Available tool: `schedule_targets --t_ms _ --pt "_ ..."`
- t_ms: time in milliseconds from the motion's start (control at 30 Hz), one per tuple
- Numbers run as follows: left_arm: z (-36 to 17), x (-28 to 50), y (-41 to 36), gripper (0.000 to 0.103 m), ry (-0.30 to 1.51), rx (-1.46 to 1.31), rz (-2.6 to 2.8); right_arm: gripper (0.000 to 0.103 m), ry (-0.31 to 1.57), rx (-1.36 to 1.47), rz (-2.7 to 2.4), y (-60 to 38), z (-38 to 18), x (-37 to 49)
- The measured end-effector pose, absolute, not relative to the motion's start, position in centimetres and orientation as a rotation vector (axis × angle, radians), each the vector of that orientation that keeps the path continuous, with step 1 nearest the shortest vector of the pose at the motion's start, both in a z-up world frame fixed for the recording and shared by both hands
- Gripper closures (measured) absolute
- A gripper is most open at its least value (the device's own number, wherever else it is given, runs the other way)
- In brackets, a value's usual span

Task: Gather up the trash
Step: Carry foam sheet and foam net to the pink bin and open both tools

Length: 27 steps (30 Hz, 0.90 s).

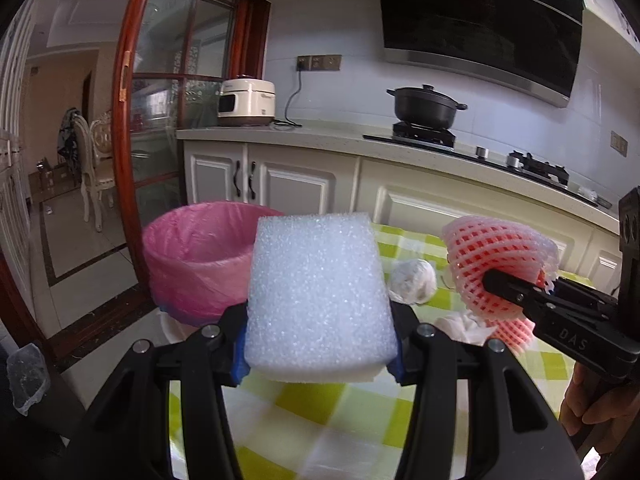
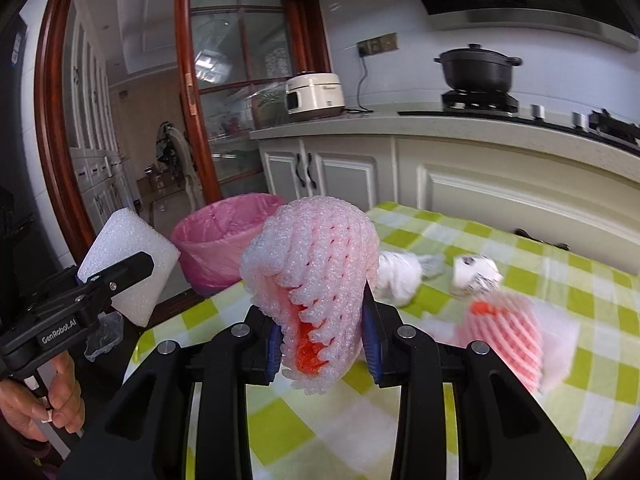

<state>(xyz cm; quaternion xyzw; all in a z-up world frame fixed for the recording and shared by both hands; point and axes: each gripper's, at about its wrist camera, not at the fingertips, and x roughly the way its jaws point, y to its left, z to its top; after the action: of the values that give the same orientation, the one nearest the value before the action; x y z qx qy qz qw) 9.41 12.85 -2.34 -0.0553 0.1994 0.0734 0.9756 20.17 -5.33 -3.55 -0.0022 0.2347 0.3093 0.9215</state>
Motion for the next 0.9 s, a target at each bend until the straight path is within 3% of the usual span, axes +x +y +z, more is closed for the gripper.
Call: schedule_targets --t_ms 267,900 --pt "-1.0 10.7 18.8 0.054 0.371 -0.129 0.241 0.070 0.493 -0.012 0.772 1.4 -2.5 24.8" --pt "-2.0 22.8 32.8 0.053 0.427 -0.206 0.367 0.070 0.577 -0.031 0.945 16.0 -3.0 36.7"
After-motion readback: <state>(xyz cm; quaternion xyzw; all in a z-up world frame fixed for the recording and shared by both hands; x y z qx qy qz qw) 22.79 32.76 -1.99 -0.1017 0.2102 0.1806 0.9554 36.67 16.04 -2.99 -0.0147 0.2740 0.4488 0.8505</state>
